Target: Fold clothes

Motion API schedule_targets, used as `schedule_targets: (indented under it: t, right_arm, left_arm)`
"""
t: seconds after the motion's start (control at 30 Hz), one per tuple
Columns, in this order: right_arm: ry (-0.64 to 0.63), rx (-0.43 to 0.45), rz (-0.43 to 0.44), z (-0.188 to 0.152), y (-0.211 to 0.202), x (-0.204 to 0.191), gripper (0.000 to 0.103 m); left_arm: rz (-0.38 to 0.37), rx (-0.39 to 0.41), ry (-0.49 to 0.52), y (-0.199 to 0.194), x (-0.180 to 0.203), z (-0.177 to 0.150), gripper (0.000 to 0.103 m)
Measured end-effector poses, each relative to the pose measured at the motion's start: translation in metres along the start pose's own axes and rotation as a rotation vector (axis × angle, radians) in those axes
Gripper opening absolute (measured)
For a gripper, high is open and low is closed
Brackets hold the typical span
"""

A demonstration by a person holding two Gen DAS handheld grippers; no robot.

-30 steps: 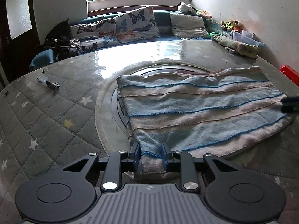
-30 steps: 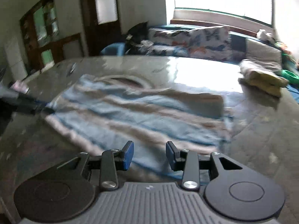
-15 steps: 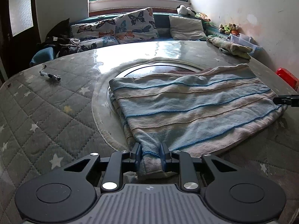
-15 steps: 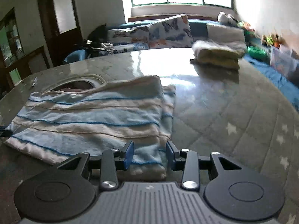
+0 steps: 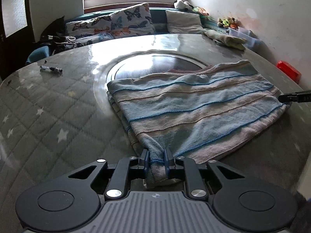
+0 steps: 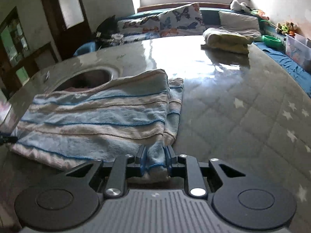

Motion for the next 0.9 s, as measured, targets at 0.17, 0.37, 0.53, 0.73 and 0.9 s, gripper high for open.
schedule_targets:
  t: [0.17,0.37,0.53,0.73,0.9]
  right_arm:
    - [-0.035,0.01,-0.014,0.006,-0.02,-0.006,0.027]
    - [-0.078,0.074,0.025,0.045,-0.008,-0.018,0.027]
    - [-0.107,0.072,0.044,0.073,0.032,-0.024,0.027]
    - [-0.073,0.057,0.017,0.094,0.075,-0.011,0.026]
    - [-0.013,0.05,-0.017,0.094,0.088,0.01,0.018]
  left_arm:
    - [0.002,0.023,0.004,-0.012,-0.011,0.001,0.021]
    - [0.032,0.094,-0.024,-0.015,-0.023,0.031,0.023]
    - [0.034,0.094,-0.049,0.005,-0.023,0.05,0.023]
    - [0.034,0.089,-0.076,0.031,-0.022,0.073,0.022]
    - [0.031,0.07,-0.057,0.06,-0.016,0.088,0.022]
Point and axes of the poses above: each gripper's, at about its wrist camera, not at the fingertips, and y roughly the way its jaws point, x to its right, z to its top, the point moved 7 cm from there along y, roughly the way its jaws point, and after that the axes turned 15 degrees about z, right-handed, at the moved point
